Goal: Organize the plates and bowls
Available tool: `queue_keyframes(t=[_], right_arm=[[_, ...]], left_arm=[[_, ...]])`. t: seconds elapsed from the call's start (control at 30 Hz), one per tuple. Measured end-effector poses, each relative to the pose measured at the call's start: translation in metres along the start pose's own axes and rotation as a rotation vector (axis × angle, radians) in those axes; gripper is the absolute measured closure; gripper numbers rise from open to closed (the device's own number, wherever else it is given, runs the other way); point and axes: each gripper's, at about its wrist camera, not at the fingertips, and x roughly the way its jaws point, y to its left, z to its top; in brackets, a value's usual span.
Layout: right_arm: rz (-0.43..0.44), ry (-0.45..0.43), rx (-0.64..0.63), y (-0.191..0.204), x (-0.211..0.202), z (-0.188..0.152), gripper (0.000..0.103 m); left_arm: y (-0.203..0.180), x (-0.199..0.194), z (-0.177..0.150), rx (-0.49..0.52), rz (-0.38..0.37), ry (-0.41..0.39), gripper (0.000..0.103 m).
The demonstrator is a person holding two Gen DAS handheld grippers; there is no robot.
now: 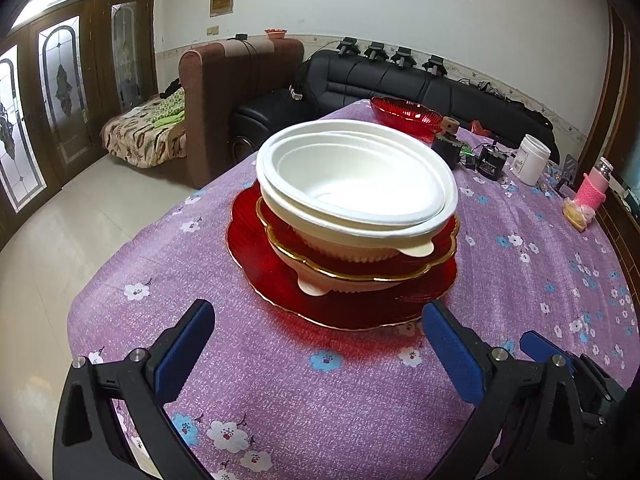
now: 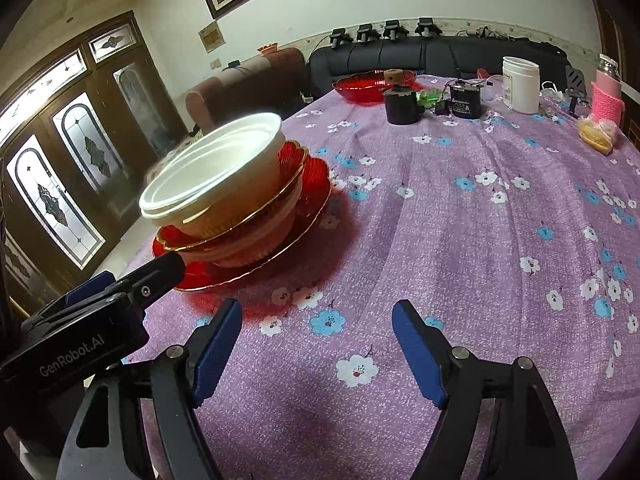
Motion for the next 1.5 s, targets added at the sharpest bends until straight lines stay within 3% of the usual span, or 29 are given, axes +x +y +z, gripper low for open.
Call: queue_keyframes(t=[1.5], right_arm=[[-0.036, 0.028, -0.038, 0.003, 0.012, -0.008, 0.021]], left_arm=[[-0.002, 0.022, -0.009, 0.016, -0.016, 0.08, 0.0]])
